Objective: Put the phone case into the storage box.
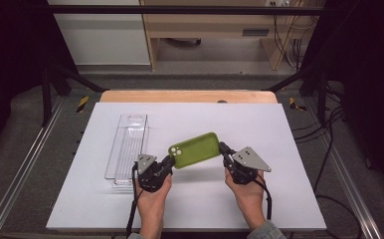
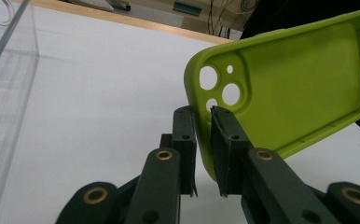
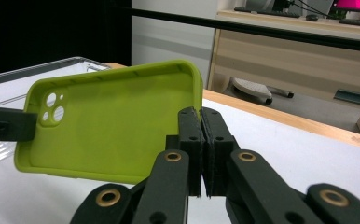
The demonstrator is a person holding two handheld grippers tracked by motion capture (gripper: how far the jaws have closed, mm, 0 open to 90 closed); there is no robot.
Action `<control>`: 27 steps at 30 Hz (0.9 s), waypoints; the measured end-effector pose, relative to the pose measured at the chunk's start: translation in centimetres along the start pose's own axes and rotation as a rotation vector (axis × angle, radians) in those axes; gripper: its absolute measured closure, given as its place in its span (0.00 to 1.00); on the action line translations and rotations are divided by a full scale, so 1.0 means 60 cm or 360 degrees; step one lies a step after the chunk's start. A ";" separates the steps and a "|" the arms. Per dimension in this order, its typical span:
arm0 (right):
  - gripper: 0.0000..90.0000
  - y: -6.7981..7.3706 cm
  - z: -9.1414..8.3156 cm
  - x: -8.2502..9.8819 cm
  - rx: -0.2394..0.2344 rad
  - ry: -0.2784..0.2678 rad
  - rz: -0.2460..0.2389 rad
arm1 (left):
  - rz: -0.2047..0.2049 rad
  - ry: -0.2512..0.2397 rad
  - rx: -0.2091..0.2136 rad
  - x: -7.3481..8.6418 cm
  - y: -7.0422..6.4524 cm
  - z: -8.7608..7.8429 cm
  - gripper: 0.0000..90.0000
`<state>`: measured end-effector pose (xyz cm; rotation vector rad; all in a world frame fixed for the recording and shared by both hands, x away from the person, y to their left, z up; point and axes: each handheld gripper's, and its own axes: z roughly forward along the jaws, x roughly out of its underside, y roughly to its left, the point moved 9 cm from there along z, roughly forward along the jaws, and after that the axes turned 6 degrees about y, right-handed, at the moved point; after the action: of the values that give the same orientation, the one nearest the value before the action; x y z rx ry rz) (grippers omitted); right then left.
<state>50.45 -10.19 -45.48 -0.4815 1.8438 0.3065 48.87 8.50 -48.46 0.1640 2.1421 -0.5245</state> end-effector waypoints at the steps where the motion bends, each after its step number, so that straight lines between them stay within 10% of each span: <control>1: 0.98 0.001 -0.001 0.000 -0.0003 -0.0002 -0.0004 | -0.0004 -0.0009 -0.0007 -0.001 0.001 0.000 0.90; 22: 0.95 0.027 0.011 0.014 -0.0103 0.0057 0.0055 | 0.0018 -0.0136 -0.0144 -0.024 0.026 -0.015 0.97; 27: 0.81 0.030 0.015 0.014 -0.0151 0.0084 0.0089 | 0.0058 -0.0133 -0.0194 -0.040 0.037 -0.006 0.98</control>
<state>50.13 -8.32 -46.59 -0.5081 1.9028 0.4245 50.67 10.85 -47.02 0.1112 2.0789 -0.3723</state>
